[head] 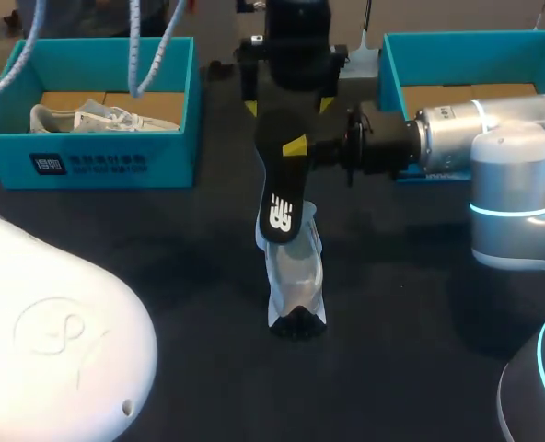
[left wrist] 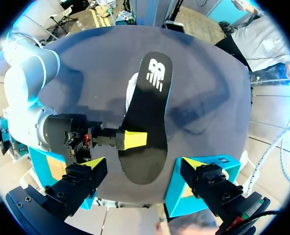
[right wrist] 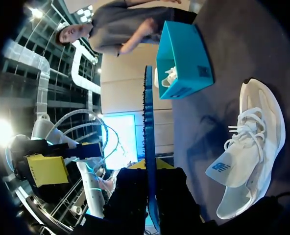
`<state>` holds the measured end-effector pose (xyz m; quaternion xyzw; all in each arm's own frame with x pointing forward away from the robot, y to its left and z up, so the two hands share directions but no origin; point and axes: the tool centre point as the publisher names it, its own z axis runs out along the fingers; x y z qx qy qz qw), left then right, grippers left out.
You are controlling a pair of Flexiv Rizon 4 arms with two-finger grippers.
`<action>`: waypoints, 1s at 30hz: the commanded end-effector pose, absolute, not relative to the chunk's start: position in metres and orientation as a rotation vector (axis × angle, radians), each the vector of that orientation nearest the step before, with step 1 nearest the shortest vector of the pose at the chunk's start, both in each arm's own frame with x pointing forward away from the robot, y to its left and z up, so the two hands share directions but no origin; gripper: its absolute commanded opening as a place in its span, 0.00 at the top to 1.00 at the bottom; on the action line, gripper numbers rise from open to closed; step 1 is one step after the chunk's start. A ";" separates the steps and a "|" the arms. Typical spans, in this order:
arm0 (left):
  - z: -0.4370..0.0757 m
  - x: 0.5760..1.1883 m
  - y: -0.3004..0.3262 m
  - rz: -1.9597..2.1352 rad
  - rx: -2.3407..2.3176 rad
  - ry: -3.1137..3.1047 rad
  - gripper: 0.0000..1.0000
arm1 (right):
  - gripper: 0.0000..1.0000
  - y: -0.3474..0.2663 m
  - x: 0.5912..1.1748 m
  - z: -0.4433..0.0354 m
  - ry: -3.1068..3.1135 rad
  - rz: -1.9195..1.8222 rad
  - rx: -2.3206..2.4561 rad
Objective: Take the shoe out of the shoebox, open the shoe tongue, remove and reinsert the insole, then place the shoe into the shoebox
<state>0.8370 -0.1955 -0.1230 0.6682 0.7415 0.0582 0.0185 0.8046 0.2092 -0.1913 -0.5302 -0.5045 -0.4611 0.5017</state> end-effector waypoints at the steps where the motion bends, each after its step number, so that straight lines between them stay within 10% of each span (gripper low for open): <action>1: -0.123 0.838 -0.197 0.186 2.077 2.309 0.00 | 1.00 0.207 0.803 -0.190 -1.218 -1.113 -1.288; 30: -0.129 0.836 -0.189 -0.035 2.010 2.231 0.00 | 1.00 0.198 0.803 -0.187 -1.200 -1.121 -1.301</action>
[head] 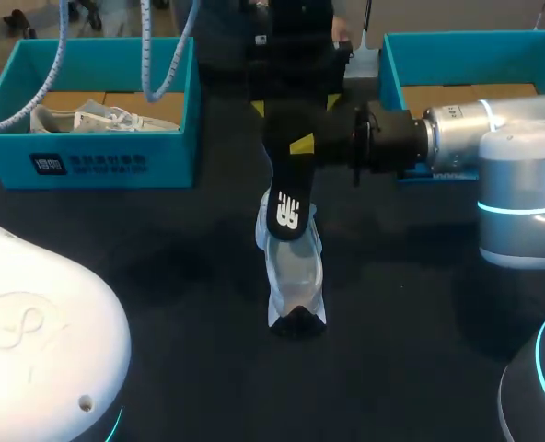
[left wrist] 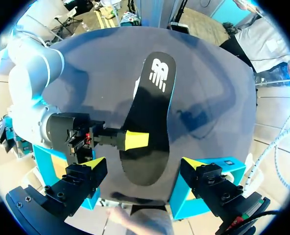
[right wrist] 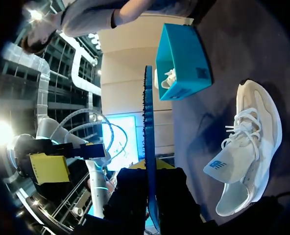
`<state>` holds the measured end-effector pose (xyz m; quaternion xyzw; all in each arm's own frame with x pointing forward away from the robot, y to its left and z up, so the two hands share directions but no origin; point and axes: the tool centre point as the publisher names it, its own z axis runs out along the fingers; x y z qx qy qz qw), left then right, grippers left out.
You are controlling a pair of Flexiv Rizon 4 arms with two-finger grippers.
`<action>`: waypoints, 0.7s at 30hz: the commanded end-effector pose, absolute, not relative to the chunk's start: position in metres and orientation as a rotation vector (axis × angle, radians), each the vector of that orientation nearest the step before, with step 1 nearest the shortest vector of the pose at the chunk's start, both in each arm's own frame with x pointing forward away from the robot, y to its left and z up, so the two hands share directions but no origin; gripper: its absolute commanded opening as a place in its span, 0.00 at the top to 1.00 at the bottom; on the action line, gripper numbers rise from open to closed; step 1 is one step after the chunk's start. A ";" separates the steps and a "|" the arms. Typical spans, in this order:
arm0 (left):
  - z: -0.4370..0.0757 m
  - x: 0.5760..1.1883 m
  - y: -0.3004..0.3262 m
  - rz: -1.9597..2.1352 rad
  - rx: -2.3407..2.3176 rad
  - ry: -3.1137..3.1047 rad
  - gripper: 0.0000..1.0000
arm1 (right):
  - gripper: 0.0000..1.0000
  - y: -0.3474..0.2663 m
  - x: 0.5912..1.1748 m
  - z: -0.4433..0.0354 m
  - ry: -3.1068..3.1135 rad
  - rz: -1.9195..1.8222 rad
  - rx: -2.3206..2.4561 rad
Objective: Take the shoe out of the shoebox, open the shoe tongue, remove and reinsert the insole, then place the shoe into the shoebox
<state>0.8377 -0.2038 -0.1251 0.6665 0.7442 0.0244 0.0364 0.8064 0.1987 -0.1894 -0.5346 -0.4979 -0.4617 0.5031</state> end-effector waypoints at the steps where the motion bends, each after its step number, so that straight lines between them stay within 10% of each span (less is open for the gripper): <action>1: -0.129 0.835 -0.188 -0.044 2.009 2.222 0.00 | 1.00 0.198 0.803 -0.187 -1.199 -1.121 -1.301; 21: -0.129 0.830 -0.151 -0.423 1.850 1.803 0.00 | 1.00 0.198 0.805 -0.178 -1.186 -1.126 -1.315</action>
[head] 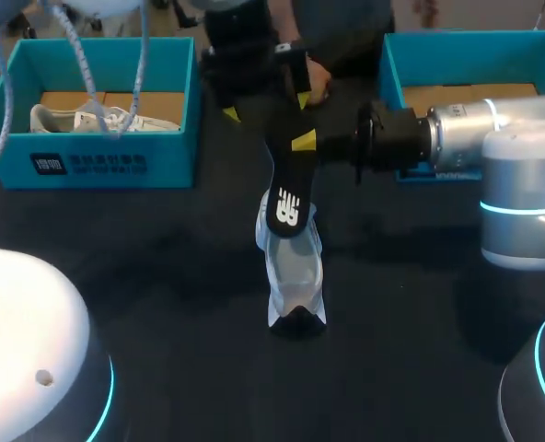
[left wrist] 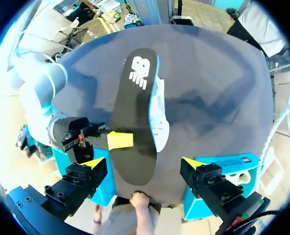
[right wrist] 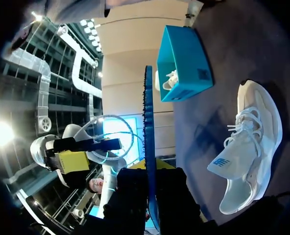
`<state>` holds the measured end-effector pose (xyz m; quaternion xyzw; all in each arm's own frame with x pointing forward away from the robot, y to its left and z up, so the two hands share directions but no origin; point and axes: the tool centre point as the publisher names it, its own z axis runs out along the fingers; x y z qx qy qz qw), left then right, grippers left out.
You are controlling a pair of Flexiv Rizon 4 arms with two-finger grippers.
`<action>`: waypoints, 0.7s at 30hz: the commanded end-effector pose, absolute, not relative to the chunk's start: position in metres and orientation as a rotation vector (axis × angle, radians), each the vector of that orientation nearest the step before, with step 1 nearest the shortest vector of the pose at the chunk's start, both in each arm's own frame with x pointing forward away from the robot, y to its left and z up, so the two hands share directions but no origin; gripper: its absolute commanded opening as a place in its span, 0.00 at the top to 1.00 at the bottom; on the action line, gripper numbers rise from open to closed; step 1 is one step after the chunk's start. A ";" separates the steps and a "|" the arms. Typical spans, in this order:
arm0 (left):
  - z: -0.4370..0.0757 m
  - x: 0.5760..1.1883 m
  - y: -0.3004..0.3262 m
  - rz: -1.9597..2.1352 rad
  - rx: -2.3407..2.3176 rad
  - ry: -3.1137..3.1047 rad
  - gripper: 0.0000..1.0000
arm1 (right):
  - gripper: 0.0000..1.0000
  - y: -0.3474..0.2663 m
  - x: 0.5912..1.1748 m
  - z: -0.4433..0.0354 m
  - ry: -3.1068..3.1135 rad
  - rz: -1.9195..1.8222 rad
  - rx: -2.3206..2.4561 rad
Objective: Take the shoe out of the shoebox, open the shoe tongue, remove and reinsert the insole, then place the shoe into the shoebox
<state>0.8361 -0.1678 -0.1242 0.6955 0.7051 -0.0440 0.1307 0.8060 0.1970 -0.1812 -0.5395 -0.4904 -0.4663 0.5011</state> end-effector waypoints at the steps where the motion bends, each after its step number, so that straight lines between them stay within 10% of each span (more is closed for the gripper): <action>1: -0.129 0.830 -0.149 -0.426 1.842 1.788 0.00 | 1.00 0.198 0.805 -0.178 -1.186 -1.126 -1.316; 21: -0.156 0.829 -0.113 -0.636 1.693 1.490 0.00 | 1.00 0.199 0.807 -0.171 -1.177 -1.130 -1.333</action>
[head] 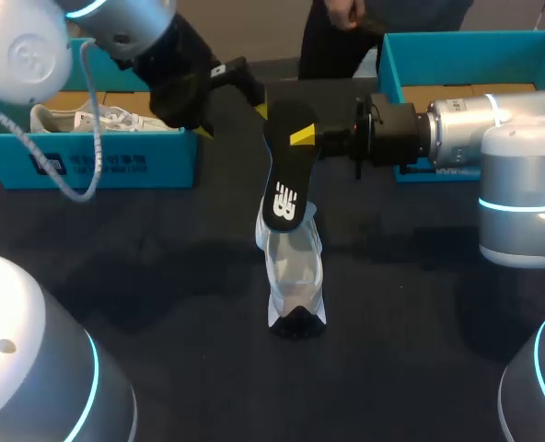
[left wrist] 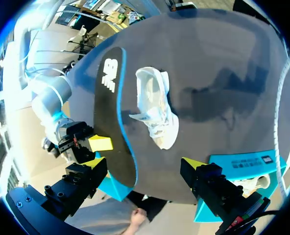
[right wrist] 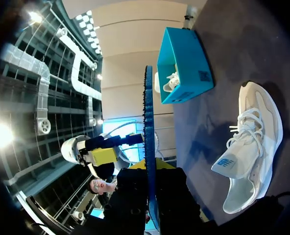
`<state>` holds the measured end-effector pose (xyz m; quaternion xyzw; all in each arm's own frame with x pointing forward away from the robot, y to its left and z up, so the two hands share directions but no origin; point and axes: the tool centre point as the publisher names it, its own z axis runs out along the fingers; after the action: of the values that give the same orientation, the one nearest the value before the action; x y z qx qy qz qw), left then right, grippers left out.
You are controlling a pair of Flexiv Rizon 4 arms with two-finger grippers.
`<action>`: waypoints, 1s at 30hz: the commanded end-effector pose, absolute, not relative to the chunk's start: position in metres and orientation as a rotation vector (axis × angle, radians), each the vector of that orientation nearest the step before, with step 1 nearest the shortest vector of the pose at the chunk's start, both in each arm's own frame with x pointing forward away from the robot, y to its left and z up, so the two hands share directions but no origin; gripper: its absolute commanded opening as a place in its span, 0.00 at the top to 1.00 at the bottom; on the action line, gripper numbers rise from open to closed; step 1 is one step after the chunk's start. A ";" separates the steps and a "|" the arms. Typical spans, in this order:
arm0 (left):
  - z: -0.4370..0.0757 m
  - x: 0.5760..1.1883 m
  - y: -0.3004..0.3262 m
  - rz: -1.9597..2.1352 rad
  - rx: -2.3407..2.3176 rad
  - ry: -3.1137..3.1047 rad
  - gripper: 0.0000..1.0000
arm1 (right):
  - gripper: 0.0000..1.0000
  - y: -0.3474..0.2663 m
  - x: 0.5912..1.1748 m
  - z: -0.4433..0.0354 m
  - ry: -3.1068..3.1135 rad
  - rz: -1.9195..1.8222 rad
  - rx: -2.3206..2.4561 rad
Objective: Take the shoe out of the shoebox, open the shoe tongue, remove and reinsert the insole, then place the shoe into the shoebox
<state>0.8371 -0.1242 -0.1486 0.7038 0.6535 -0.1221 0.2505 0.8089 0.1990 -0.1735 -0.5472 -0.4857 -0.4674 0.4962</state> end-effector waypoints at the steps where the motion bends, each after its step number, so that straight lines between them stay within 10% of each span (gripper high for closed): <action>1: -0.156 0.828 -0.112 -0.644 1.685 1.482 0.00 | 1.00 0.199 0.807 -0.171 -1.177 -1.129 -1.334; 30: -0.136 0.831 -0.121 -0.888 1.294 1.377 0.00 | 1.00 0.204 0.800 -0.174 -1.162 -1.139 -1.332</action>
<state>0.8332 -0.1181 -0.1330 0.5426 0.5773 -0.3620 0.4912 0.8003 0.2022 -0.1748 -0.5484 -0.4800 -0.4705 0.4976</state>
